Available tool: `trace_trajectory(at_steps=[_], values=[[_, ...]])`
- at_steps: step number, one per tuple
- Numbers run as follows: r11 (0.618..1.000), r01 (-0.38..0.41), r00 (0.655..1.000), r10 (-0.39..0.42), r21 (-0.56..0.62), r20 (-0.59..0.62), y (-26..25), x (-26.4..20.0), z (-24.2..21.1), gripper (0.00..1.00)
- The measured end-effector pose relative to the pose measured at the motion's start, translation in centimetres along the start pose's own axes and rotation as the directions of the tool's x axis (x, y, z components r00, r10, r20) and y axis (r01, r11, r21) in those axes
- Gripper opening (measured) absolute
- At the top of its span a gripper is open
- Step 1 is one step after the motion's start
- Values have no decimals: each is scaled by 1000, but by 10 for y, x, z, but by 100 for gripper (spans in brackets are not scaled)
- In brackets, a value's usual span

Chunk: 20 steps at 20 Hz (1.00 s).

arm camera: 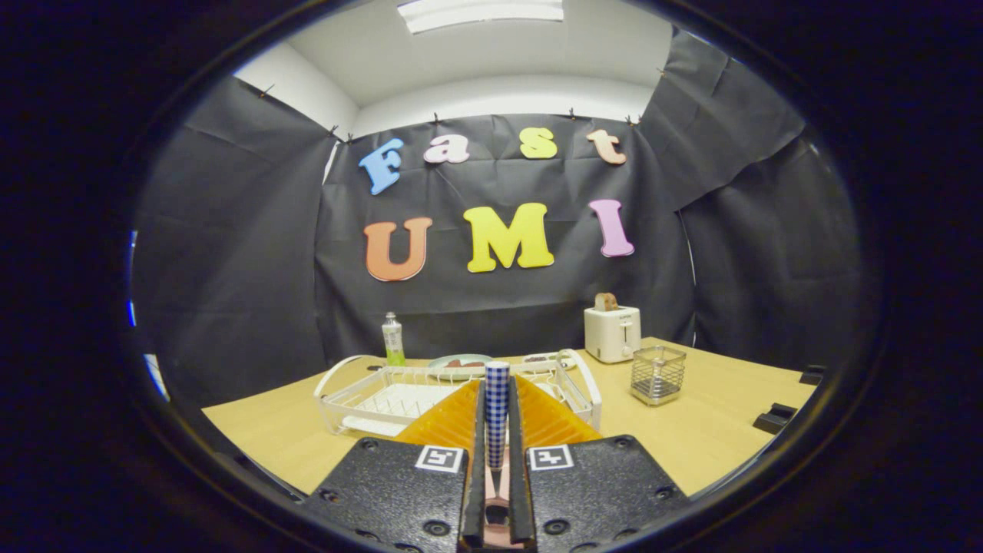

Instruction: Take the plate from the dish rack, then take the spoon from the basket and place it into the plate.

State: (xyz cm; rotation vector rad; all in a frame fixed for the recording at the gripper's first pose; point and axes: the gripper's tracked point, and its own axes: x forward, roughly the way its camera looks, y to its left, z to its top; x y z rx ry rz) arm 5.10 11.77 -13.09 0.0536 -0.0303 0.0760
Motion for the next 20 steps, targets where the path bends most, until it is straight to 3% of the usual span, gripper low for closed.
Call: trace_trajectory(at_steps=[11, 12, 16, 17, 20], values=[[998, 50, 999, -50, -39, 10, -36, -7, -2, 26], [998, 56, 998, -55, -38, 12, -42, -7, 3, 31], [996, 88, 994, -85, -33, 65, -68, -18, 32, 89], [995, 88, 994, -84, -41, 73, -71, -22, 38, 100], [996, 72, 994, -67, -54, 81, -74, -35, 56, 100]])
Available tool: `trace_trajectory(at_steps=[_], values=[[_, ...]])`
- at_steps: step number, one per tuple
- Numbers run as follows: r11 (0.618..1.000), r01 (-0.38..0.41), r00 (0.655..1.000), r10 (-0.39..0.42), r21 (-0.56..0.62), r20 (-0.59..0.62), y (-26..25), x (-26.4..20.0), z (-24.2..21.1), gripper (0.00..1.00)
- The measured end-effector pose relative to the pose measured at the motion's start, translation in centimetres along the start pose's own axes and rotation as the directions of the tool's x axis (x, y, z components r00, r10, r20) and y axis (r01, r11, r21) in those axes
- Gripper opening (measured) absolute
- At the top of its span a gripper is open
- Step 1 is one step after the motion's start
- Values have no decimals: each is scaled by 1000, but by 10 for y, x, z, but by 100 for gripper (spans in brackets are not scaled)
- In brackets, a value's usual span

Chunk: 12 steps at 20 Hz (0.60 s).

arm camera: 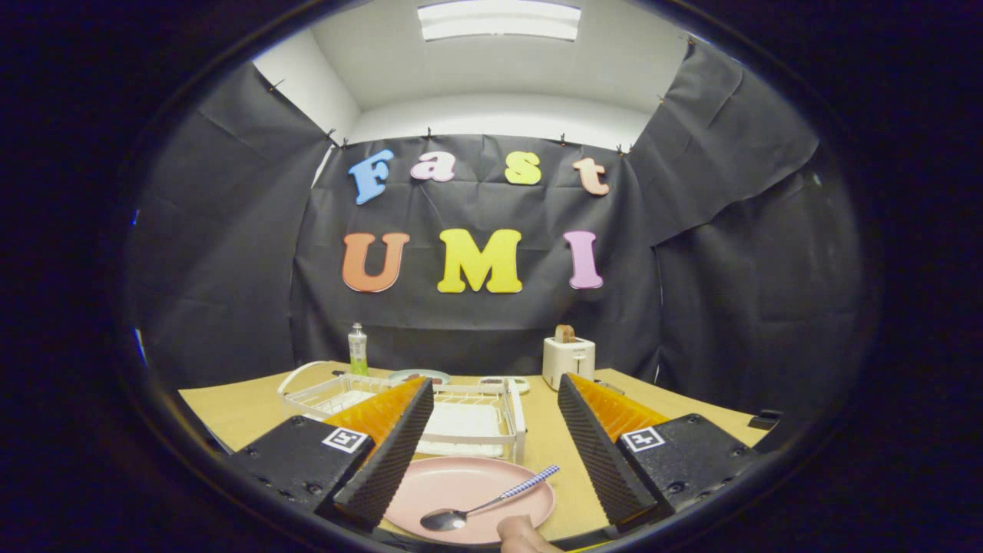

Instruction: Take the plate from the dish rack, then take the spoon from the basket and place it into the plate.

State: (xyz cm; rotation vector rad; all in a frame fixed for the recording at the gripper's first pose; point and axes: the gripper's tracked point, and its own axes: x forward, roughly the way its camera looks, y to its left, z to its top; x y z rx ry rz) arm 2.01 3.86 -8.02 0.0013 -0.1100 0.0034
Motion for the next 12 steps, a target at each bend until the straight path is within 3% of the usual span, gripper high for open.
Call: trace_trajectory(at_steps=[6, 12], values=[[999, 19, 1000, -19, -50, 1, -13, -23, 33, 100], [1000, 14, 998, -14, 0, -61, -28, -42, 60, 100]])
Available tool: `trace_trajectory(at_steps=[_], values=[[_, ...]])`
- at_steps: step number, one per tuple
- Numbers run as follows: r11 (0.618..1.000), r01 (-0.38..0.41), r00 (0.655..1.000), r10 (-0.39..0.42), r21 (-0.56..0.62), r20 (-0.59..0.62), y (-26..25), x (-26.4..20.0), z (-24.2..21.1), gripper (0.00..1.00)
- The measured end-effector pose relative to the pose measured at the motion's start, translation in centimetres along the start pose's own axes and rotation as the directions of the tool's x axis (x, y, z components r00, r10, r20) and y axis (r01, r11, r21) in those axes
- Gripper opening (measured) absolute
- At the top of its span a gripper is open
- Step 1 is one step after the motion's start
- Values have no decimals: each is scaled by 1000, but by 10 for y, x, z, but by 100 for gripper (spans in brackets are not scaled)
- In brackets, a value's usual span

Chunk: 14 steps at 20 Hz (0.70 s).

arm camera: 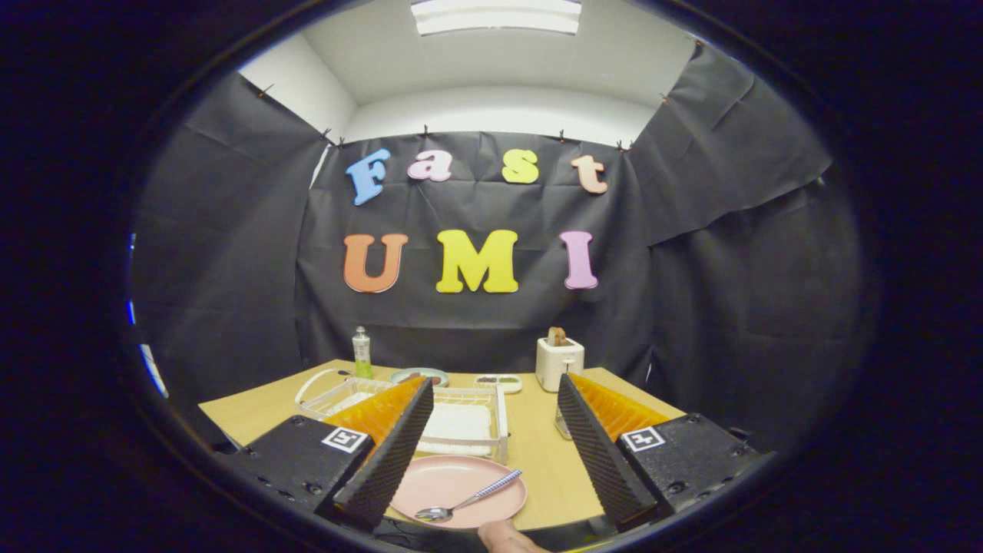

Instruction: Take the plate from the dish rack, then take the spoon from the basket and place it into the plate.

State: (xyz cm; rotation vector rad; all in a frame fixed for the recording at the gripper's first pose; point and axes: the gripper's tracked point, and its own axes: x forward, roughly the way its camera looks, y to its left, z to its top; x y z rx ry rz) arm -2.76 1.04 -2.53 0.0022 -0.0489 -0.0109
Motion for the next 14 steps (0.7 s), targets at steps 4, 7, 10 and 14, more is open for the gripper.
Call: trace_trajectory(at_steps=[4, 7, 10, 14], values=[[1000, -7, 999, 8, 27, -48, -13, -10, 3, 100], [999, 29, 998, -27, 30, -59, -34, -8, 8, 100], [997, 78, 997, -77, 24, -25, -49, -12, 17, 100], [998, 65, 997, -65, -2, -48, -47, -13, 11, 100]])
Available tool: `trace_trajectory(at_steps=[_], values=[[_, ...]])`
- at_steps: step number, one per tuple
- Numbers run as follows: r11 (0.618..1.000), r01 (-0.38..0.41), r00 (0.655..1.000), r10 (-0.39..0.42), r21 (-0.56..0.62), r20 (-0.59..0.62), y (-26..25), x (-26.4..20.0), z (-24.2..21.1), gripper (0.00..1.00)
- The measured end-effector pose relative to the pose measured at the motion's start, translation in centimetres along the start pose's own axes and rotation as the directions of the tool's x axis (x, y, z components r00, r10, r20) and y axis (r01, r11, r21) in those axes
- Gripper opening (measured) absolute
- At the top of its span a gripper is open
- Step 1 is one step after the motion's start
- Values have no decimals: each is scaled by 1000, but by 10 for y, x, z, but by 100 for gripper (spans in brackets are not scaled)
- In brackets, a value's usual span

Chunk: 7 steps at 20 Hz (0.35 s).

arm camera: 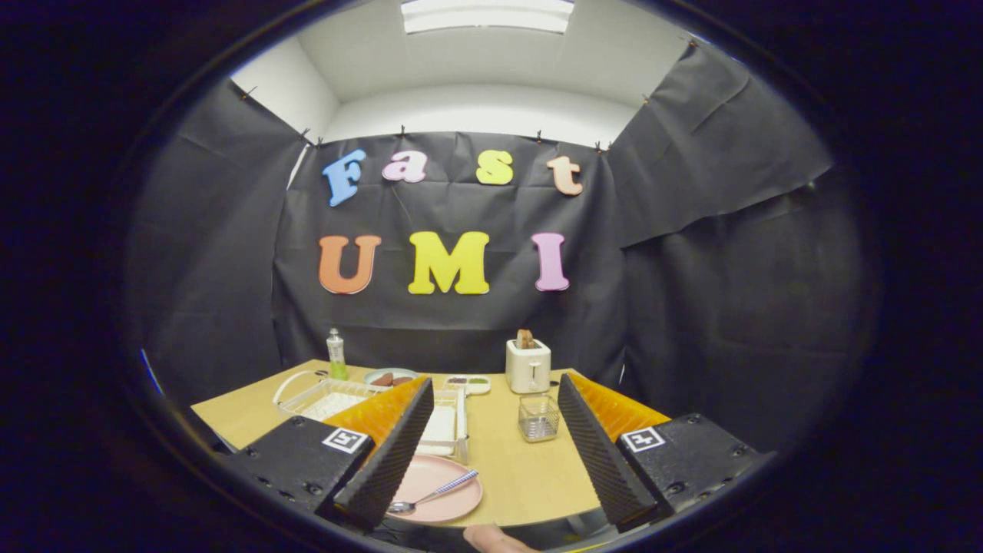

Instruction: Take the plate from the dish rack, then take the spoon from the basket and place it into the plate.

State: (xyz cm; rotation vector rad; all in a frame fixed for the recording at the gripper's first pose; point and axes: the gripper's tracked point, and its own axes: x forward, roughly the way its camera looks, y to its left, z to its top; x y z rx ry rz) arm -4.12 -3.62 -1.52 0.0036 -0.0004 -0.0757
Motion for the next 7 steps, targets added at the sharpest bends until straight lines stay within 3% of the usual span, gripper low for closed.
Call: trace_trajectory(at_steps=[7], values=[[999, 35, 999, -34, 36, -40, -14, 4, -4, 100]])
